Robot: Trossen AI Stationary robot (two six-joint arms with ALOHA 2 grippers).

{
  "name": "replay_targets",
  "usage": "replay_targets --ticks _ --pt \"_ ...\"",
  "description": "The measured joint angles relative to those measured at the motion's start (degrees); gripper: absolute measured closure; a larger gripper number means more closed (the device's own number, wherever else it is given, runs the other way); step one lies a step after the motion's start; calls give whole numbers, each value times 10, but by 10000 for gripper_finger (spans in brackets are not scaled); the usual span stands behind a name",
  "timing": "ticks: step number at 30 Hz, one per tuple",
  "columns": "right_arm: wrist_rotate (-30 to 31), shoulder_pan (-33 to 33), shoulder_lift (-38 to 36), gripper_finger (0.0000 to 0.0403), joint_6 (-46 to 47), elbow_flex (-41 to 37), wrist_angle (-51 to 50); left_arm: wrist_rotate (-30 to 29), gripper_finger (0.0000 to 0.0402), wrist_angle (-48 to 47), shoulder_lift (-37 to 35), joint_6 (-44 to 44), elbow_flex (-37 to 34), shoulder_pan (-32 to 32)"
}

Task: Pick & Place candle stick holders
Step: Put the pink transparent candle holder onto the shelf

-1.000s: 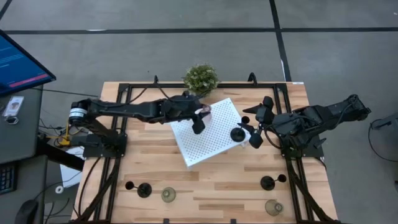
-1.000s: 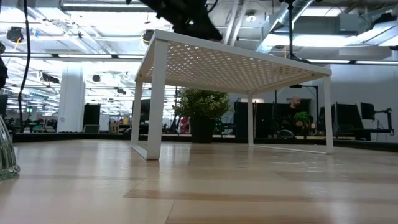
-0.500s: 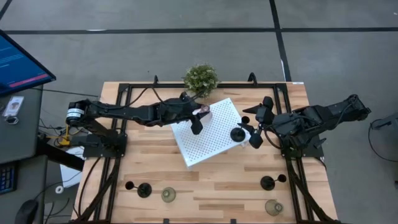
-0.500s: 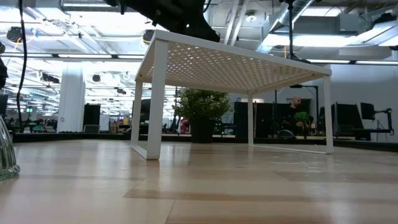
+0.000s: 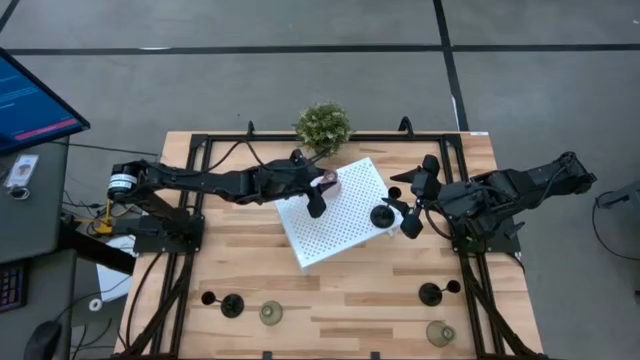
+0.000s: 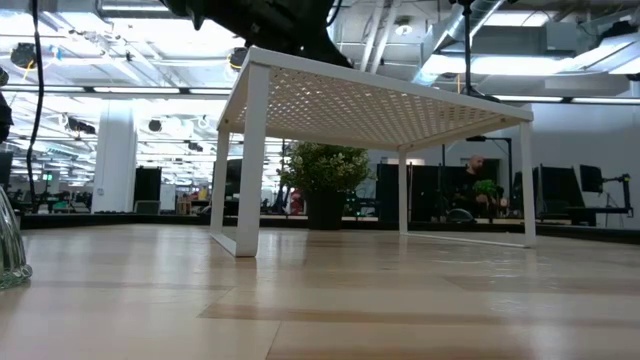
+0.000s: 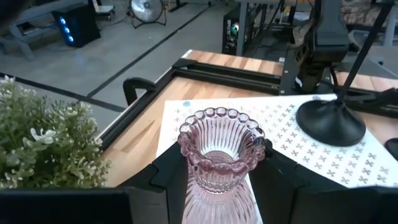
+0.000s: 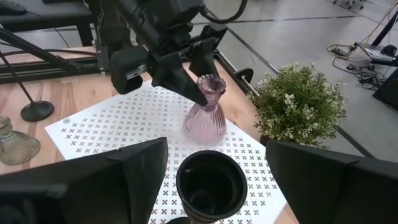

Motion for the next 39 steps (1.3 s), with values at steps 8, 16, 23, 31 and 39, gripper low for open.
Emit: replay_targets --ticks 8,16,23,31,39 --pt "0 0 0 138 0 0 0 0 260 -12 0 5 0 0" --pt "0 0 0 138 1 0 0 14 242 -16 0 -3 0 0" --pt "0 0 0 138 1 0 0 14 247 -16 0 -3 0 0" --pt "-29 0 0 138 1 0 0 12 212 -15 0 -11 1 0" --pt "-30 0 0 138 0 0 0 23 153 -14 0 -11 1 -6"
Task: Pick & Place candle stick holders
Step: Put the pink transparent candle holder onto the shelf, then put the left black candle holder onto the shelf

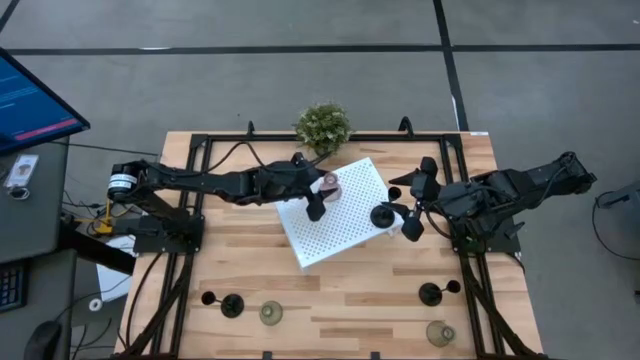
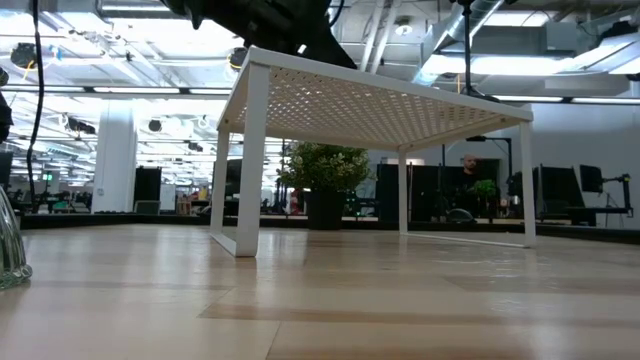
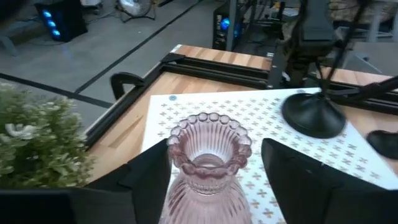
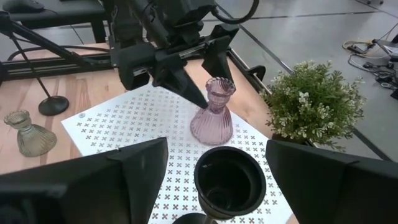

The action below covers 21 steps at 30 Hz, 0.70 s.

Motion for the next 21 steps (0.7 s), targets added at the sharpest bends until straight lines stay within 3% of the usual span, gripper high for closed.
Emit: replay_targets --ticks 7,15,21 --pt "-5 0 0 138 0 0 0 5 117 -4 -22 7 2 -8" --pt "-15 0 0 138 0 0 2 -14 114 -65 -129 7 1 -13" --pt "-15 0 0 138 0 0 3 48 117 -100 -206 7 1 -70"
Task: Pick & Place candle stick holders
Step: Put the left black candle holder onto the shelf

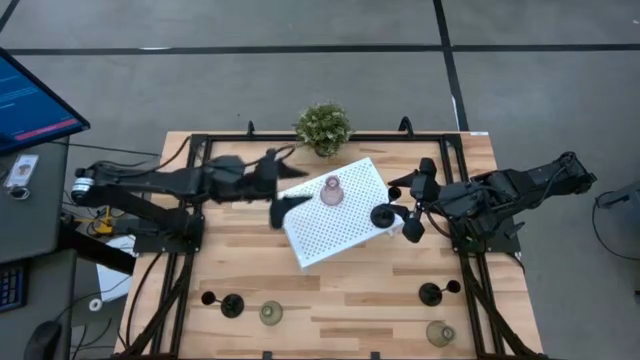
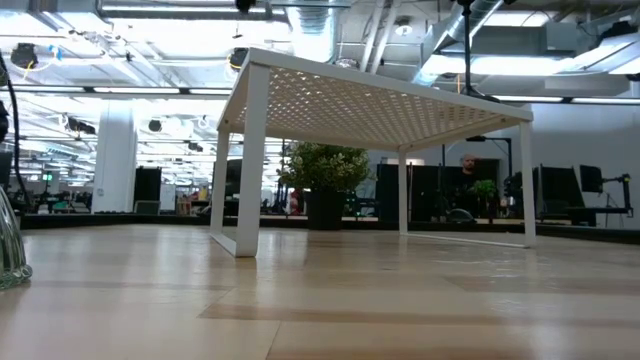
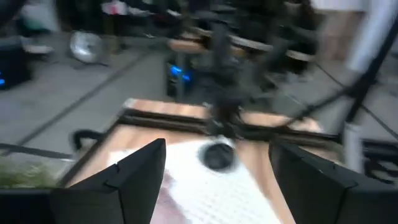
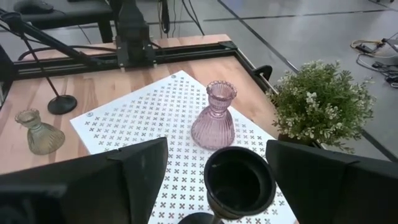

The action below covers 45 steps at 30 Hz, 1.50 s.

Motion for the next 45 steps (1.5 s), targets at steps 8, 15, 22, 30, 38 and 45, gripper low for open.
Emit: replay_targets --ticks 8,15,22,30,38,45 --pt "0 0 0 138 2 0 9 9 134 -157 -53 -76 0 -82" --pt "2 0 0 138 2 0 24 -37 156 -302 -115 -111 -1 -106" --pt "2 0 0 138 5 0 31 -29 172 -499 -144 -216 -1 -105" --pt "2 0 0 138 6 0 32 77 174 -637 -136 -285 -1 -106" --pt "0 0 0 138 6 0 32 181 174 -656 -140 -356 -19 -127" --pt "-7 0 0 138 6 0 31 209 174 -665 -140 -410 -44 -216"
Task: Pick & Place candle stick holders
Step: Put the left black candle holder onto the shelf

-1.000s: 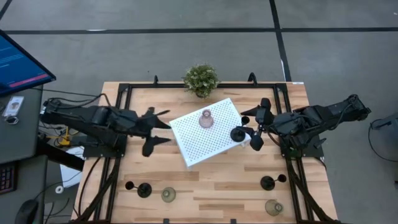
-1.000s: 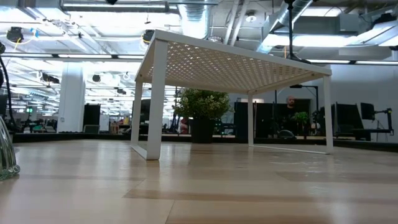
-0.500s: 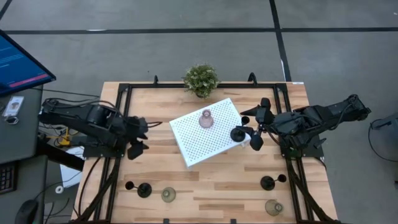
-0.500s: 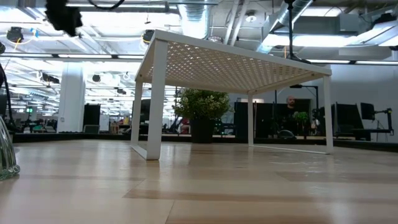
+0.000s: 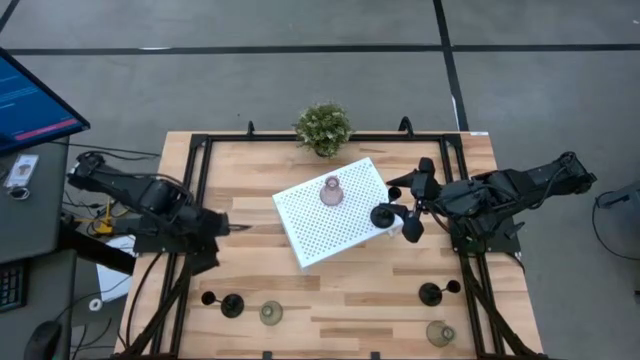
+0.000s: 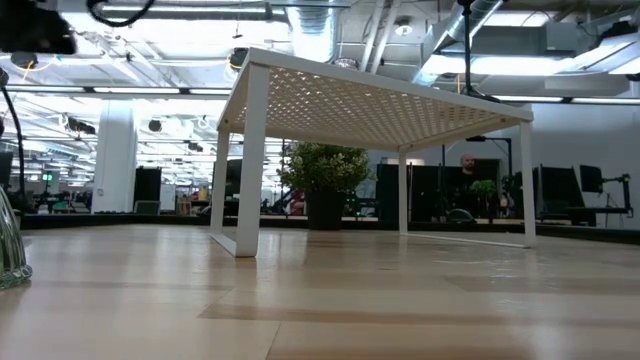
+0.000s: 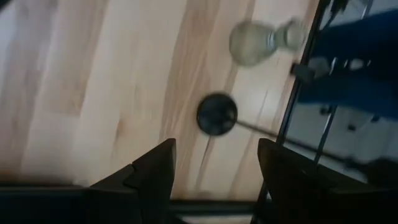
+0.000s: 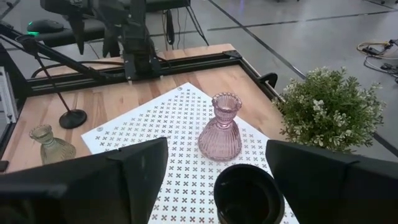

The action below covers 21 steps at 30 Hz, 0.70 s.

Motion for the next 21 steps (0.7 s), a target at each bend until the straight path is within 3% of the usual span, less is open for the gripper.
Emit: replay_targets --ticks 14,21 --pt "-4 0 0 138 0 0 1 -15 174 -4 -7 -119 -25 -169" --pt "-4 0 0 138 0 0 1 -63 174 -1 -7 -165 -25 -247"
